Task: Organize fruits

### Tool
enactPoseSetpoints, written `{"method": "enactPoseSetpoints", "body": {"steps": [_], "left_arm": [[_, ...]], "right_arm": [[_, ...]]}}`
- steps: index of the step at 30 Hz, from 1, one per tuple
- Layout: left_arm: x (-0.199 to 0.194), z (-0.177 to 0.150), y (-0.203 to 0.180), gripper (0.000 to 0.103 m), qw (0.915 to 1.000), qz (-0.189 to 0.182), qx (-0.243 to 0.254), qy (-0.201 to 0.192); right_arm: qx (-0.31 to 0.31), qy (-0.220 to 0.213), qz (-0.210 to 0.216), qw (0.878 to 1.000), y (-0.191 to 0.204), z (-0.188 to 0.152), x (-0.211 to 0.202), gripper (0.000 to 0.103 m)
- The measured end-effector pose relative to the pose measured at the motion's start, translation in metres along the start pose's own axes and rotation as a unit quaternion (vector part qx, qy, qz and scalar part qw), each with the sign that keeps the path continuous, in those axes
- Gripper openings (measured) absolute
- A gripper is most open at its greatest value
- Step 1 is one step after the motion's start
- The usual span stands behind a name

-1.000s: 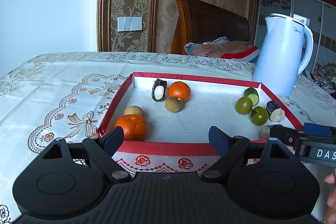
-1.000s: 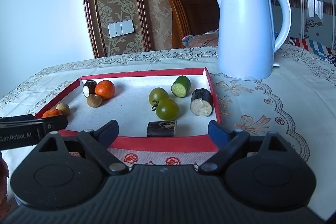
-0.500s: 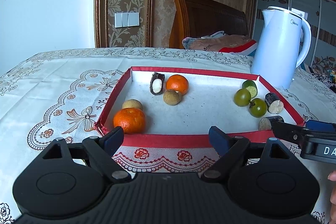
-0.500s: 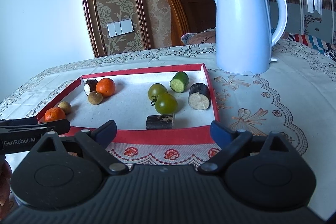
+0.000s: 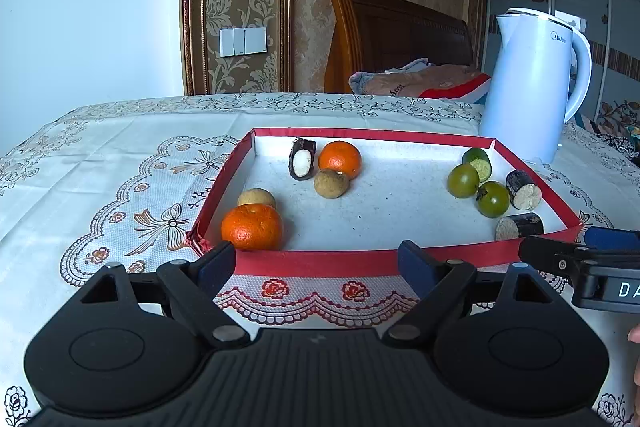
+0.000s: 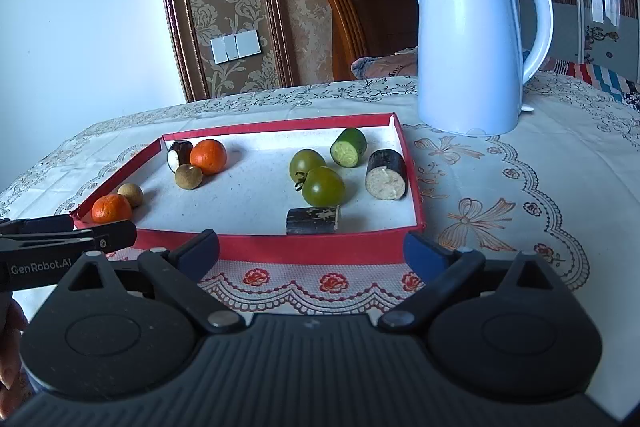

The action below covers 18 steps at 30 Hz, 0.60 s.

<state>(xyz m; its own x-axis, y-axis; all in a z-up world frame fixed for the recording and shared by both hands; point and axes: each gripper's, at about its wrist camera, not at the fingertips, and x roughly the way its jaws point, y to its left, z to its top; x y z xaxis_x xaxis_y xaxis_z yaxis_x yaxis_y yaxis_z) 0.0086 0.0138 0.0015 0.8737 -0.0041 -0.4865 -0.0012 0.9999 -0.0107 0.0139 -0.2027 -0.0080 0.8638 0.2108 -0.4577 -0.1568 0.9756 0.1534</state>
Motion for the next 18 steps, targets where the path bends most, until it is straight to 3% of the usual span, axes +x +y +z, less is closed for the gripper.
{"method": "enactPoseSetpoints", "body": {"steps": [18], "left_arm": [[-0.0004, 0.0004, 0.0014, 0.088, 0.9999, 0.012, 0.002, -0.004]], "right_arm": [[0.002, 0.002, 0.0, 1.0, -0.0007, -0.0002, 0.0006, 0.1]]}}
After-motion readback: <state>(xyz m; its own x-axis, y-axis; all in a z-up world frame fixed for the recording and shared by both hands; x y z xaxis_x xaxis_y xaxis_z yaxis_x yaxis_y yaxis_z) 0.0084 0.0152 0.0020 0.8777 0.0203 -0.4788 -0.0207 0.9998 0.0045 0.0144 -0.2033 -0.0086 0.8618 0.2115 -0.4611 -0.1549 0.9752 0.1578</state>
